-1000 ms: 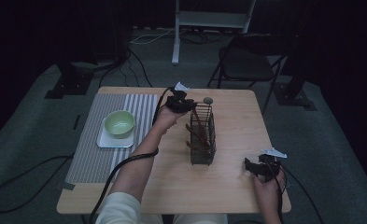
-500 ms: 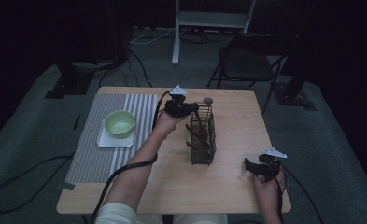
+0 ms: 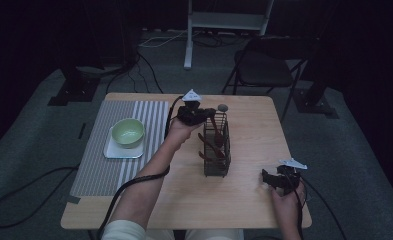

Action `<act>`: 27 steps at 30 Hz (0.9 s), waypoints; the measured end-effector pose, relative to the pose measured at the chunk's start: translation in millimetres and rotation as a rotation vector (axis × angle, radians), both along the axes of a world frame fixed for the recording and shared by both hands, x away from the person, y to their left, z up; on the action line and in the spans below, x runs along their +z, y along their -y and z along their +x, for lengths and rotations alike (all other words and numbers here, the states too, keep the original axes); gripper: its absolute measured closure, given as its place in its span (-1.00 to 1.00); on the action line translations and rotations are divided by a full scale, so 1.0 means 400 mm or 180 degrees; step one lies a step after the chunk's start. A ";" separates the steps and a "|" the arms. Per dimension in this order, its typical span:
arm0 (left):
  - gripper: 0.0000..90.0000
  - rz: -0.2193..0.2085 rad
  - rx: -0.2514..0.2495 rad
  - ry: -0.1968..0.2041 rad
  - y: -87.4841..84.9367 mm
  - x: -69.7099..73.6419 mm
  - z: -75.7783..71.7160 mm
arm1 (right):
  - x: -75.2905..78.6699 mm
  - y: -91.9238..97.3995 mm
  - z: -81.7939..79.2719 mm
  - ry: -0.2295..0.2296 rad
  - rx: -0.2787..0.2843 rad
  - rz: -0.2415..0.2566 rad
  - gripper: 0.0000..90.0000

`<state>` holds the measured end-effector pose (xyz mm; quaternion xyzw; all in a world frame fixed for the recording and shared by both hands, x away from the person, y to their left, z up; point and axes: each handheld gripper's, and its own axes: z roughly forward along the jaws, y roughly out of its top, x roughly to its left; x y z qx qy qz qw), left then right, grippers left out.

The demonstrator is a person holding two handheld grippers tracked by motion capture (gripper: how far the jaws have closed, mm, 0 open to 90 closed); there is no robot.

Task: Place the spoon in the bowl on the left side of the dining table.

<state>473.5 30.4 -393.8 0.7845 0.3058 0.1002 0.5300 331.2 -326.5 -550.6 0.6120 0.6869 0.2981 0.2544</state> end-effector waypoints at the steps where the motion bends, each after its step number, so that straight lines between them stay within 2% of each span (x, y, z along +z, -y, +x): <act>1: 0.87 -0.0019 -0.0027 -0.0012 -0.002 0.009 -0.001 | 0.000 0.000 0.000 0.0000 0.0000 -0.0001 -0.74; 2: 0.87 -0.0003 -0.0013 0.0030 -0.005 0.026 -0.006 | 0.000 0.000 0.000 -0.0001 0.0001 -0.0001 -0.74; 7: 0.87 -0.0036 -0.0003 0.0093 -0.013 0.052 -0.018 | 0.000 0.000 0.000 0.0000 0.0001 0.0000 -0.74; 11: 0.87 -0.0136 -0.0026 0.0114 -0.019 0.075 -0.031 | 0.000 0.000 0.000 -0.0001 0.0001 -0.0001 -0.74; 15: 0.87 -0.0137 0.0021 0.0203 -0.027 0.102 -0.043 | 0.000 0.000 0.000 0.0001 0.0001 0.0001 -0.74; 16: 0.87 -0.0172 -0.0022 0.0189 -0.032 0.109 -0.043 | 0.000 0.000 0.000 0.0000 0.0000 -0.0001 -0.74; 18: 0.87 -0.0163 0.0010 0.0245 -0.038 0.124 -0.049 | 0.000 0.000 0.000 0.0003 0.0001 -0.0004 -0.74; 19: 0.87 -0.0195 -0.0008 0.0228 -0.042 0.130 -0.050 | 0.000 0.000 0.000 0.0003 0.0001 -0.0003 -0.74; 20: 0.87 -0.0181 0.0048 0.0279 -0.044 0.137 -0.054 | 0.000 0.000 0.000 0.0003 0.0002 -0.0004 -0.74; 25: 0.87 -0.0220 0.0055 0.0338 -0.063 0.162 -0.066 | 0.000 0.000 0.000 0.0003 0.0001 -0.0002 -0.74; 27: 0.87 -0.0234 0.0011 0.0356 -0.072 0.171 -0.070 | 0.000 0.000 0.000 0.0002 0.0000 -0.0002 -0.74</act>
